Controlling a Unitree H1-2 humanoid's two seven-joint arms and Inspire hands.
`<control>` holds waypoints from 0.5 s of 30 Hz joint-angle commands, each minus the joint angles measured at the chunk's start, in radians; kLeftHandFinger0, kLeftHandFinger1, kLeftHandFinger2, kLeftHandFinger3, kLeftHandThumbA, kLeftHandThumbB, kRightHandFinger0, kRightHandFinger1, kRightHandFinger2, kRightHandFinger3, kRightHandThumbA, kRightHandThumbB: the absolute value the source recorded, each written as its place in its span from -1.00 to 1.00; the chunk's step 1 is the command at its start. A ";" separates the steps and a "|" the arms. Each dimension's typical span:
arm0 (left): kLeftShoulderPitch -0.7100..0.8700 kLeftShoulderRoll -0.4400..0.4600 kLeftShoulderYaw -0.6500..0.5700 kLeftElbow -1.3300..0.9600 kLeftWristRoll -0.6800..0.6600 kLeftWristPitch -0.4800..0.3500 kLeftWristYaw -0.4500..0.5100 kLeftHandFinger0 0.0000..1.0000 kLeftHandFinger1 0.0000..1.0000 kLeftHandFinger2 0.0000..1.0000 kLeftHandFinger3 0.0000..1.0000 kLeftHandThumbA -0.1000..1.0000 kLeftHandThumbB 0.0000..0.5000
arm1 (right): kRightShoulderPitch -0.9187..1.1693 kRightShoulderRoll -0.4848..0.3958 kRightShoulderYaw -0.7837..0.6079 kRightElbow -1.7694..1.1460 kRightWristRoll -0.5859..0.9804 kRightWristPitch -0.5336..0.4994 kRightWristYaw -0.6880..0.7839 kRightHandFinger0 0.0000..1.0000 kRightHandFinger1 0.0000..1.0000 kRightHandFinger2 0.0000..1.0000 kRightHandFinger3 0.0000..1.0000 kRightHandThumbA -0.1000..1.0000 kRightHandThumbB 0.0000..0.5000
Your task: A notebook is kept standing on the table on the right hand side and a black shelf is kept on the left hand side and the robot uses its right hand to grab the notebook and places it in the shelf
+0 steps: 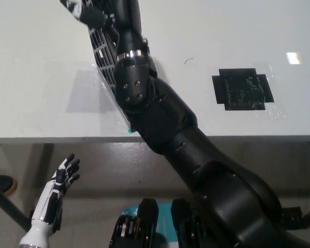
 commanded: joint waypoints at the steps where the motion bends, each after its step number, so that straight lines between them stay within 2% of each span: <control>1: -0.004 0.016 0.004 -0.031 -0.012 -0.007 -0.011 1.00 1.00 1.00 1.00 1.00 -0.44 | 0.032 -0.087 0.010 -0.411 -0.034 0.035 0.108 1.00 1.00 1.00 1.00 1.00 0.66; 4: -0.006 0.009 0.006 -0.028 -0.003 -0.012 0.002 1.00 1.00 1.00 1.00 1.00 -0.47 | 0.077 -0.142 0.002 -0.668 -0.051 0.120 0.186 1.00 1.00 1.00 1.00 1.00 0.59; 7: -0.013 0.014 0.006 -0.029 0.006 -0.004 0.005 1.00 1.00 1.00 1.00 1.00 -0.51 | 0.138 -0.209 -0.027 -0.962 -0.049 0.213 0.267 1.00 1.00 1.00 1.00 1.00 0.71; 8: -0.014 0.013 0.006 -0.029 0.005 -0.003 0.005 1.00 1.00 1.00 1.00 1.00 -0.51 | 0.160 -0.230 -0.035 -1.025 -0.039 0.215 0.280 1.00 1.00 1.00 1.00 1.00 0.71; 10: -0.017 0.013 0.005 -0.022 0.007 -0.010 0.006 1.00 1.00 1.00 1.00 1.00 -0.49 | 0.229 -0.285 -0.049 -1.173 -0.024 0.230 0.319 1.00 1.00 1.00 1.00 1.00 0.86; 14: -0.020 0.017 0.008 -0.019 0.004 -0.010 0.004 1.00 1.00 1.00 1.00 1.00 -0.47 | 0.377 -0.357 -0.066 -1.357 0.017 0.231 0.350 1.00 1.00 1.00 1.00 1.00 1.00; 15: -0.018 0.021 0.011 -0.021 -0.007 -0.007 -0.002 1.00 1.00 1.00 1.00 1.00 -0.45 | 0.433 -0.365 -0.069 -1.407 0.008 0.235 0.351 1.00 1.00 1.00 1.00 1.00 0.97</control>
